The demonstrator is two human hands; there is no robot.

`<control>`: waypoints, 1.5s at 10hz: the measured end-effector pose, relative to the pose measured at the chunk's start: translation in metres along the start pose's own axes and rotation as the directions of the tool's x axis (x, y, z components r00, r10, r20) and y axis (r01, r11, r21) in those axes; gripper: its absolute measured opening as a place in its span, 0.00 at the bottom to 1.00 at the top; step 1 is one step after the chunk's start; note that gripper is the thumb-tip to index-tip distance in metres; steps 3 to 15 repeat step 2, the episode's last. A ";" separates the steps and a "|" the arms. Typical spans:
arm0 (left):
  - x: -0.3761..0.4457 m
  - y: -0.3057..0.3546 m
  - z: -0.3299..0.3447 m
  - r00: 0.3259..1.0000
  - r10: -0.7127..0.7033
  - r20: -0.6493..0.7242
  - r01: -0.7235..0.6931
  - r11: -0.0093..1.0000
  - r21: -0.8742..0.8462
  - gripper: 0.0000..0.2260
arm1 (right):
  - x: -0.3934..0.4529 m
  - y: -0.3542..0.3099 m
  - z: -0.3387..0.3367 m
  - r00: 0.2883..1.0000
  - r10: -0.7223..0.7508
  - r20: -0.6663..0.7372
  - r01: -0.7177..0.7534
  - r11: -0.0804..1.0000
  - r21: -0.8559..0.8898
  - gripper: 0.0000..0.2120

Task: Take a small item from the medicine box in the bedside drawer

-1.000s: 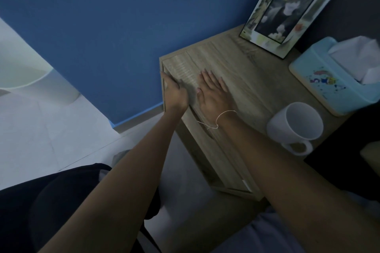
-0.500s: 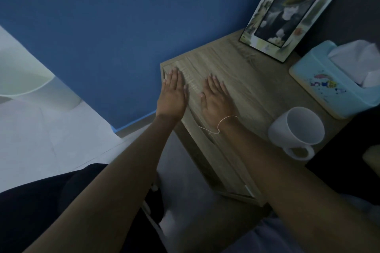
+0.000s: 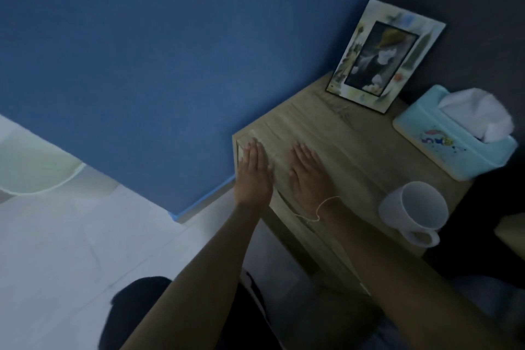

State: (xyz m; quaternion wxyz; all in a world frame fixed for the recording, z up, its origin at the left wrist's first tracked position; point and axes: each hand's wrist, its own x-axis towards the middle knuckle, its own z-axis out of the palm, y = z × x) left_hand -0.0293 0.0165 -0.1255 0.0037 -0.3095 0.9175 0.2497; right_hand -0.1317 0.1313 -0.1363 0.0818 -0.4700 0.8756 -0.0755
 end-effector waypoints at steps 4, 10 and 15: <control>-0.035 -0.007 -0.080 0.986 0.021 0.165 -0.022 1.000 0.008 0.25 | 0.008 -0.028 -0.053 0.955 0.129 0.268 -0.132 0.991 -0.008 0.26; -0.035 -0.007 -0.080 0.986 0.021 0.165 -0.022 1.000 0.008 0.25 | 0.008 -0.028 -0.053 0.955 0.129 0.268 -0.132 0.991 -0.008 0.26; -0.035 -0.007 -0.080 0.986 0.021 0.165 -0.022 1.000 0.008 0.25 | 0.008 -0.028 -0.053 0.955 0.129 0.268 -0.132 0.991 -0.008 0.26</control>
